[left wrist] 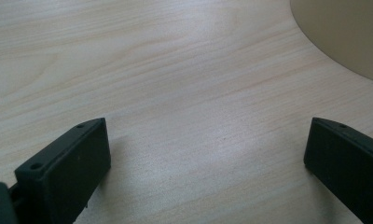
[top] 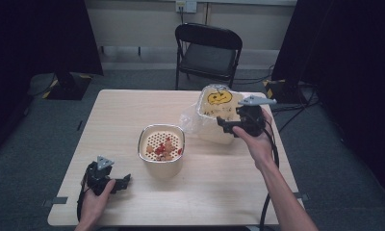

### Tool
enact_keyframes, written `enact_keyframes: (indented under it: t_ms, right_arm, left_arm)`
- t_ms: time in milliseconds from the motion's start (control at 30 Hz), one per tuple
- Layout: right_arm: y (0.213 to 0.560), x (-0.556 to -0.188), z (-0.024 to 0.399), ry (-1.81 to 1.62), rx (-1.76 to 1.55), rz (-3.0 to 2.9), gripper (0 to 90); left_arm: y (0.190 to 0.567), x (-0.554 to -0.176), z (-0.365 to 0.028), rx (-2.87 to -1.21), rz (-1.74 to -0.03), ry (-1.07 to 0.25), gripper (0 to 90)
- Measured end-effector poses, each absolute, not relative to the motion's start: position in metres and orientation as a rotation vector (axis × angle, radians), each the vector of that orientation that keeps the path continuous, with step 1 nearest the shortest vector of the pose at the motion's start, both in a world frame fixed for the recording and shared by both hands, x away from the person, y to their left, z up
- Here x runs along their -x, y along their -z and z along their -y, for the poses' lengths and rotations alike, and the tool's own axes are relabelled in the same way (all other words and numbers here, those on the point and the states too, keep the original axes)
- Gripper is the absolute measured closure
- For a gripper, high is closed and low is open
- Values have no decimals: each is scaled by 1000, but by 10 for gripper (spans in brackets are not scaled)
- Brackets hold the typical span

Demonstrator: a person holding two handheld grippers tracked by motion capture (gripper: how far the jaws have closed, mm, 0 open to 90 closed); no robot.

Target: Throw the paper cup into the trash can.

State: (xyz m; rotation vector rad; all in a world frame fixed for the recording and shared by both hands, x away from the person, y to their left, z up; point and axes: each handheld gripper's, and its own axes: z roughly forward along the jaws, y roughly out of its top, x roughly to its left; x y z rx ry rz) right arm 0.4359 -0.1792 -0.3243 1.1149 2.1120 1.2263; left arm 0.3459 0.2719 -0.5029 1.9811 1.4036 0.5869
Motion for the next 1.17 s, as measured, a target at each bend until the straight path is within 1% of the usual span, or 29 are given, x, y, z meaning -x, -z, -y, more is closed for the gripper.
enact_keyframes:
  t_ms: [100, 133, 200, 333, 500, 533, 633, 733, 867, 967, 1167]
  right_arm:
    - [334, -418, 187, -1231, -1093, -2114, 163]
    - [344, -408, 191, -1223, -1099, -2126, 154]
    - [349, -404, 192, -1207, -1098, -2130, 154]
    - [377, -387, 197, -1184, -1124, -2148, 159]
    - [412, -376, 201, -1142, -1155, -2171, 160]
    - [423, -374, 201, -1116, -1166, -2178, 159]
    - [442, -373, 202, -1083, -1188, -2196, 160]
    - [468, -376, 200, -1001, -1191, -2227, 162]
    - [487, -379, 198, -940, -1208, -2251, 161]
    - [497, -383, 198, -929, -1265, -2251, 138]
    - [500, -384, 199, -963, -1252, -2235, 134]
  left_arm:
    - [503, -346, -272, -1981, -1404, -587, 0]
    - [503, -346, -272, -1981, -1404, -587, 0]
    - [503, -346, -272, -1981, -1404, -586, 0]
    - [503, -346, -272, -1981, -1404, -586, 0]
    - [503, -346, -272, -1981, -1403, -586, 0]
    - [503, -346, -272, -1981, -1404, -587, 0]
    - [503, -346, -272, -1982, -1404, -587, 0]
    - [503, -346, -272, -1981, -1403, -587, 0]
    - [503, -346, -272, -1981, -1403, -586, 0]
    - [503, -346, -272, -1981, -1404, -586, 0]
    - [503, -346, -272, -1981, -1404, -587, 0]
